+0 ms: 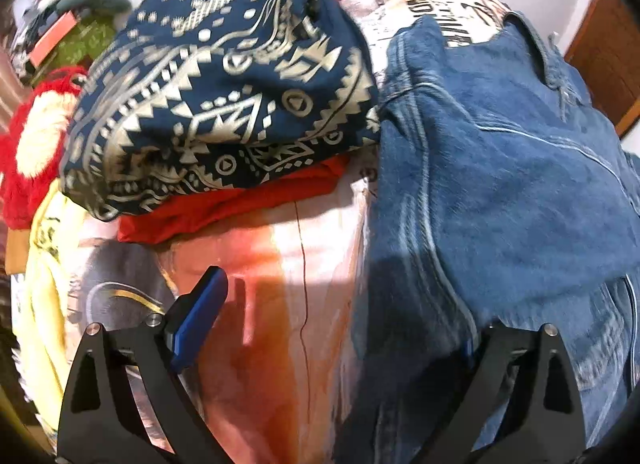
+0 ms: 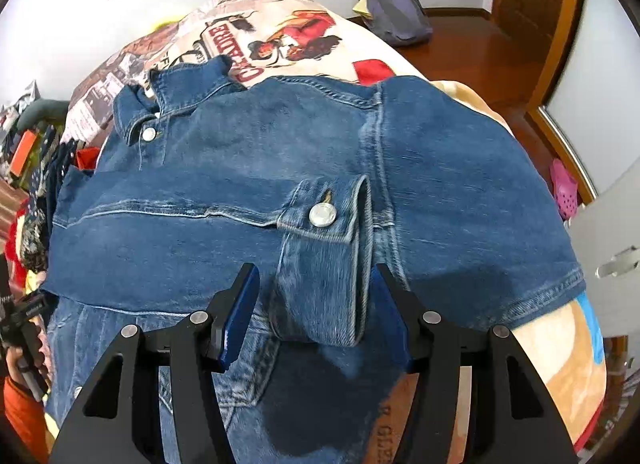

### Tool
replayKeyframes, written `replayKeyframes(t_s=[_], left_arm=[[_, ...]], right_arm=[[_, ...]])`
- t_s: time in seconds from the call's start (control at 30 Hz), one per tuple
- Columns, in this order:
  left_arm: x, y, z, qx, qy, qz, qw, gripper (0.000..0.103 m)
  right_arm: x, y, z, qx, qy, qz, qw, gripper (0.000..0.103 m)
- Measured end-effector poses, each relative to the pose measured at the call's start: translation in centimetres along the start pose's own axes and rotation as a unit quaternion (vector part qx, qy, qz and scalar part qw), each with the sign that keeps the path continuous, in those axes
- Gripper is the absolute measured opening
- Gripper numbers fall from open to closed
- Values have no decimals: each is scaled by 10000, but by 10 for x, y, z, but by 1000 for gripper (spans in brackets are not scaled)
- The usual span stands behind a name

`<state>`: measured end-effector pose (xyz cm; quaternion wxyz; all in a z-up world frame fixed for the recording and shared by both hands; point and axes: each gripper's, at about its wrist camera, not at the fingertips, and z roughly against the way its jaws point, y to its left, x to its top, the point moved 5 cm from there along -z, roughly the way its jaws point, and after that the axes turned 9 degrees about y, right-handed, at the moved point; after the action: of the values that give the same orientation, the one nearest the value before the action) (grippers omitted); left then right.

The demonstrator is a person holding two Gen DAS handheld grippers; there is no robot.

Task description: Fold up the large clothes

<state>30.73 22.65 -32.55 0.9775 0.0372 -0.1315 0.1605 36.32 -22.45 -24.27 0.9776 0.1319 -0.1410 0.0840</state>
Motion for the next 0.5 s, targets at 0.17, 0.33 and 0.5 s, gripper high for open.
replayKeyframes(t_s=[0.17,0.33,0.5], left_arm=[[-10,-4,37,24,-222,-480,9986,96],[0,-17,99,89,-820,-976,9918,96],[25,-40,152,-172,-1393,-1007,9850,96]], right_arm=[[7,-1,38,-130,-388,110,9991,54],[20,10,90,-437,-984,547,9927,54],[26,14,129,-632,-1503,676,9843,68]])
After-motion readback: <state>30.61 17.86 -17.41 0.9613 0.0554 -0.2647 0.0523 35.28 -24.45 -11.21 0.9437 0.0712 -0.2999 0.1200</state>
